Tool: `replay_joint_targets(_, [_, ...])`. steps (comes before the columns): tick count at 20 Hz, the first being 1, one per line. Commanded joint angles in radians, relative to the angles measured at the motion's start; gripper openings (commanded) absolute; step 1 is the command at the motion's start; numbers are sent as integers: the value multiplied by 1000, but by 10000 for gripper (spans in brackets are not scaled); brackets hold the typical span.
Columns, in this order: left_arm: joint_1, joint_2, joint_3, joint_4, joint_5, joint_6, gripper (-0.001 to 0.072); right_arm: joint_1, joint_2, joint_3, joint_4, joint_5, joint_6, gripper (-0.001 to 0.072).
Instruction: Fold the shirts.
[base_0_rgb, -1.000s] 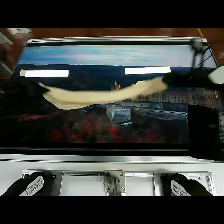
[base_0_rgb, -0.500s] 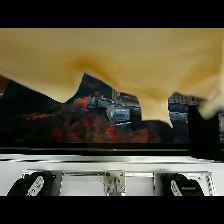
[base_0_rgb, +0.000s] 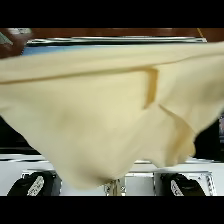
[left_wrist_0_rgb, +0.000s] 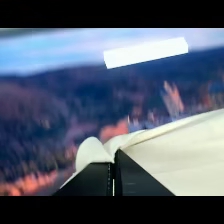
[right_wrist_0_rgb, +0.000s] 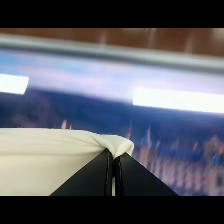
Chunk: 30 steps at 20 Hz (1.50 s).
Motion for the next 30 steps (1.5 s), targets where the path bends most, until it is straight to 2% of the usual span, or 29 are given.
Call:
replay_joint_targets(1, [1,-61,-312,33,52,-8,32,-1,-198,-133,26,3,55,59])
replay_joint_targets(3, [1,-151,-423,29,159,-9,32,-1,-341,-206,77,-136,69,59])
replay_joint_targets(7, [0,-400,-433,12,336,-35,33,0,-608,-213,386,-422,104,59])
replay_joint_targets(9, [0,-505,-420,-49,415,-41,33,0,-705,-213,492,-533,105,60])
replay_joint_targets(12, [-8,-625,-419,-176,503,-41,45,0,-818,-213,589,-569,121,60])
replay_joint_targets(14, [-25,-690,-420,-217,509,-50,159,11,-877,-213,589,-539,123,60])
replay_joint_targets(15, [-32,-716,-420,-220,500,-80,256,18,-898,-213,595,-528,132,87])
replay_joint_targets(16, [-33,-732,-420,-221,483,-135,465,18,-910,-213,605,-524,149,273])
replay_joint_targets(17, [-27,-737,-420,-222,459,-211,669,18,-912,-213,622,-520,148,675])
replay_joint_targets(18, [-9,-732,-417,-222,420,-226,708,6,-902,-213,646,-492,145,683])
replay_joint_targets(20, [50,-713,-406,-218,265,-144,708,-45,-859,-213,634,-380,97,683])
replay_joint_targets(21, [93,-699,-406,-196,179,-103,708,-81,-832,-213,594,-293,62,683])
replay_joint_targets(23, [179,-669,-435,-98,42,-74,708,-161,-785,-214,420,-40,47,682])
replay_joint_targets(24, [220,-650,-473,-79,13,-57,708,-195,-768,-228,331,80,46,636])
replay_joint_targets(25, [261,-629,-539,-87,3,-40,708,-226,-752,-267,311,165,18,557])
replay_joint_targets(26, [289,-613,-616,-108,4,-24,709,-257,-732,-330,314,229,-26,557])
replay_joint_targets(27, [310,-608,-703,-143,12,12,711,-279,-710,-404,323,238,-44,559])
replay_joint_targets(30, [323,-608,-888,-223,129,100,710,-307,-650,-626,380,139,-50,578])
